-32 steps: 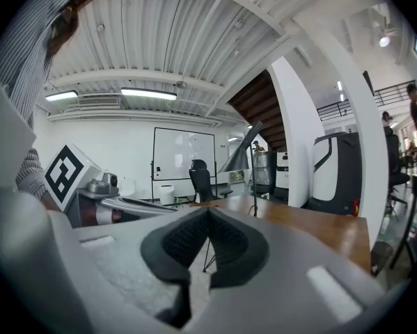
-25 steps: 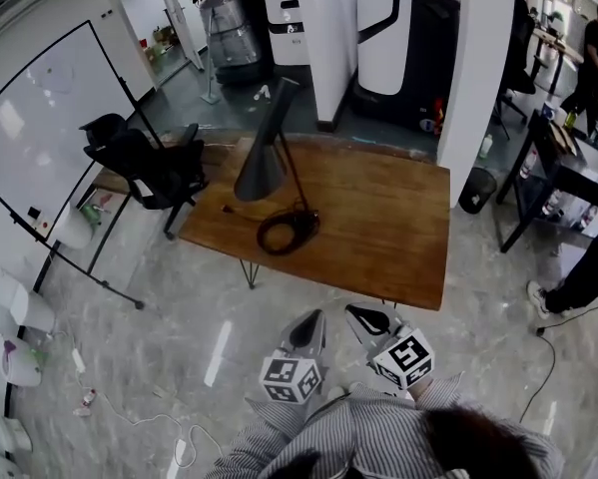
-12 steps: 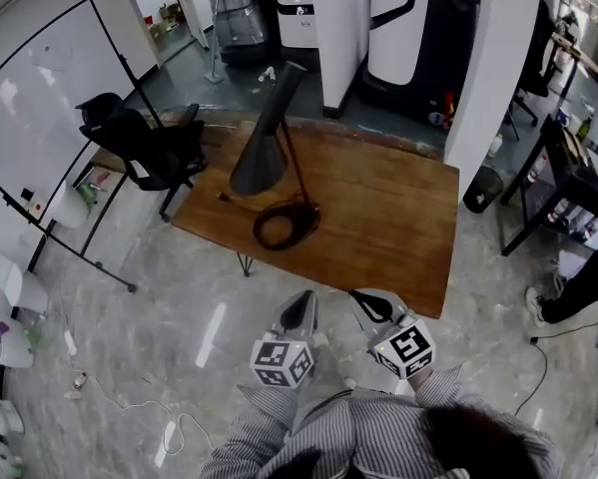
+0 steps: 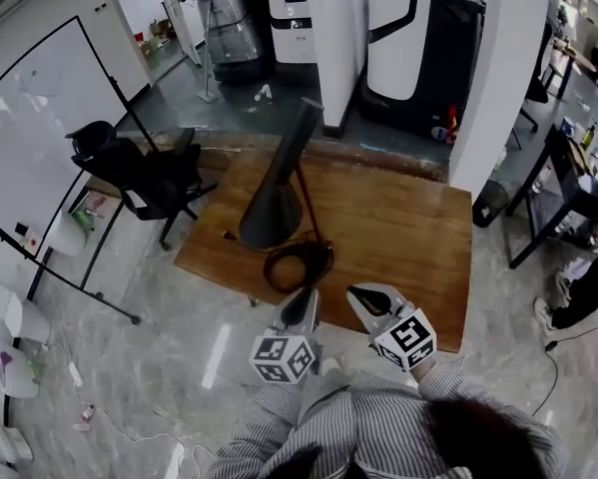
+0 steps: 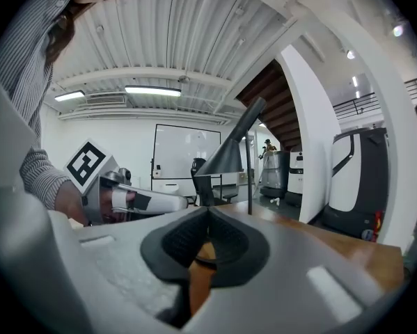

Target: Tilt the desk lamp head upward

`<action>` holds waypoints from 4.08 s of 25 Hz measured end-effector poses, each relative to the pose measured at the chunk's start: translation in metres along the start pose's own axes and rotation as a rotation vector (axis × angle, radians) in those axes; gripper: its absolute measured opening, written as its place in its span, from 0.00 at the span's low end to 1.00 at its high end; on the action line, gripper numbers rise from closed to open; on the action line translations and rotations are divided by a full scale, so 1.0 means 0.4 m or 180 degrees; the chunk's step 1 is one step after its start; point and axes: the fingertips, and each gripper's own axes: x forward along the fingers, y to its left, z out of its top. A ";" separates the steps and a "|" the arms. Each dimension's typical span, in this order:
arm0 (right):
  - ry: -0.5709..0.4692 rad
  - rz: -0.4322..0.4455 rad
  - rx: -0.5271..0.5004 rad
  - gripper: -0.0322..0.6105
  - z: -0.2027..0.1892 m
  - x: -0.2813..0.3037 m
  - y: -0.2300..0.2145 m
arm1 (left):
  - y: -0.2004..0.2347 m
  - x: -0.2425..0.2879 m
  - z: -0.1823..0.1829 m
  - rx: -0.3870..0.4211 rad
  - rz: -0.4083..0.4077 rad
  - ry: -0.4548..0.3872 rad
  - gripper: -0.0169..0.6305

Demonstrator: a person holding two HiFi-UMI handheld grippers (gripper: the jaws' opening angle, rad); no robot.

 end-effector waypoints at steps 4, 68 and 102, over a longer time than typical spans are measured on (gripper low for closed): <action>0.0044 -0.0131 -0.0055 0.06 0.006 0.091 -0.059 | 0.057 0.070 0.029 0.0025 -0.0159 0.0068 0.11; 0.0670 0.0115 -0.0109 0.12 -0.093 0.505 -0.292 | 0.146 0.195 0.214 -0.0370 -0.0274 -0.0718 0.06; 0.0564 -0.0051 -0.0209 0.12 -0.095 0.501 -0.284 | 0.201 0.027 0.470 0.0507 0.0122 -0.0775 0.07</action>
